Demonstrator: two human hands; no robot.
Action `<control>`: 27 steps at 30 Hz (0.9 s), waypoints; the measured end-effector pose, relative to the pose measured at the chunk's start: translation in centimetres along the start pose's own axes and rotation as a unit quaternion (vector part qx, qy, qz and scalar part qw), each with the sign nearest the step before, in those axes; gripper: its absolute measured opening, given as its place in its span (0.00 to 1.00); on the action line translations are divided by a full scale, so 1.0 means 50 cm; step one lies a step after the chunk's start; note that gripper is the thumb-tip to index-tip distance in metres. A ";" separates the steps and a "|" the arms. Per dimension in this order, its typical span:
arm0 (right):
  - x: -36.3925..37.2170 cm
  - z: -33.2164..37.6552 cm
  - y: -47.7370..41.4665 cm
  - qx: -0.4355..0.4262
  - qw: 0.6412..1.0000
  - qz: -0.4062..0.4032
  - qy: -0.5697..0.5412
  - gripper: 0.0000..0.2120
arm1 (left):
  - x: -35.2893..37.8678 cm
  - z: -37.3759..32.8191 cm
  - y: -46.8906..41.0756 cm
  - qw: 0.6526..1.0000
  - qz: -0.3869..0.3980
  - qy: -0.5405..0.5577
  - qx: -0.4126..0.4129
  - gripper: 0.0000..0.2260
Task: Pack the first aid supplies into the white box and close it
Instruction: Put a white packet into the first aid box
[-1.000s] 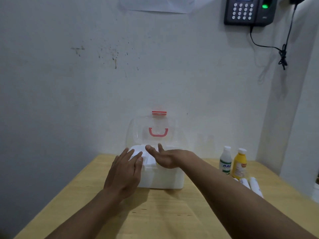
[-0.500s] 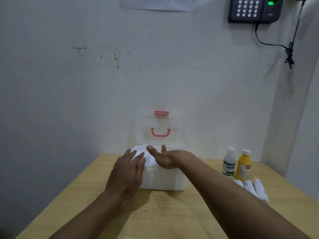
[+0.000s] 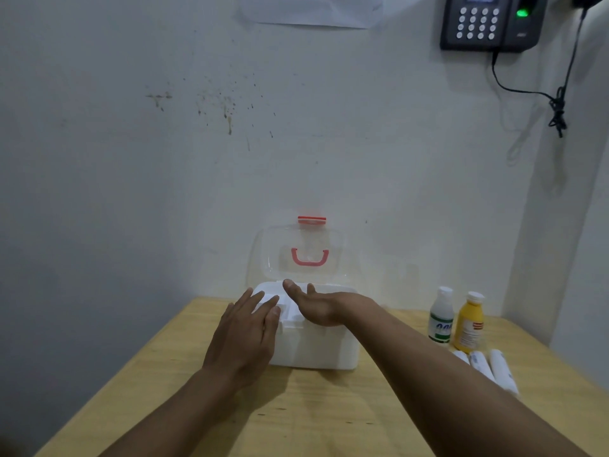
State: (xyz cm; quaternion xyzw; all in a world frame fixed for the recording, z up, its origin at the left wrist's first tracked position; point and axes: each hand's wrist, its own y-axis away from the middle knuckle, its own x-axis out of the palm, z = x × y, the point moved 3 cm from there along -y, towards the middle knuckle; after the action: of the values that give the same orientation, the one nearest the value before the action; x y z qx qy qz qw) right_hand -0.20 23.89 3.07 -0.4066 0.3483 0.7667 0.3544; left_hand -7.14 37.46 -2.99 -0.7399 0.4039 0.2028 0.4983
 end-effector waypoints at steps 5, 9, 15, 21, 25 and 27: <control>-0.005 -0.007 -0.008 0.009 0.999 -0.010 -0.032 0.34 | 0.002 0.002 0.000 1.000 0.001 -0.003 0.001 0.28; -0.007 -0.008 -0.020 -0.001 0.999 -0.004 -0.052 0.34 | 0.001 0.001 -0.002 1.000 0.005 -0.003 0.001 0.28; -0.012 -0.014 -0.027 0.019 0.999 -0.021 -0.039 0.39 | -0.001 -0.001 -0.002 1.000 0.011 -0.002 -0.002 0.28; -0.006 -0.008 -0.036 -0.002 0.997 -0.017 -0.074 0.38 | -0.003 -0.004 -0.001 1.000 0.007 -0.004 -0.007 0.28; -0.010 -0.014 -0.042 0.001 0.998 -0.030 -0.055 0.38 | -0.005 -0.007 0.000 1.000 0.004 -0.004 -0.004 0.28; -0.010 -0.010 -0.038 -0.007 0.998 -0.026 -0.056 0.36 | -0.005 -0.006 -0.001 1.000 0.000 -0.003 -0.003 0.27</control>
State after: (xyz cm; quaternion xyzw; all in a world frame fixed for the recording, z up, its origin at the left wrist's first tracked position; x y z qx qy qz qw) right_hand 1.77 24.33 2.81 -0.3748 0.3120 0.7810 0.3902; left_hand -7.30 37.31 -2.66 -0.7405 0.4022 0.2061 0.4974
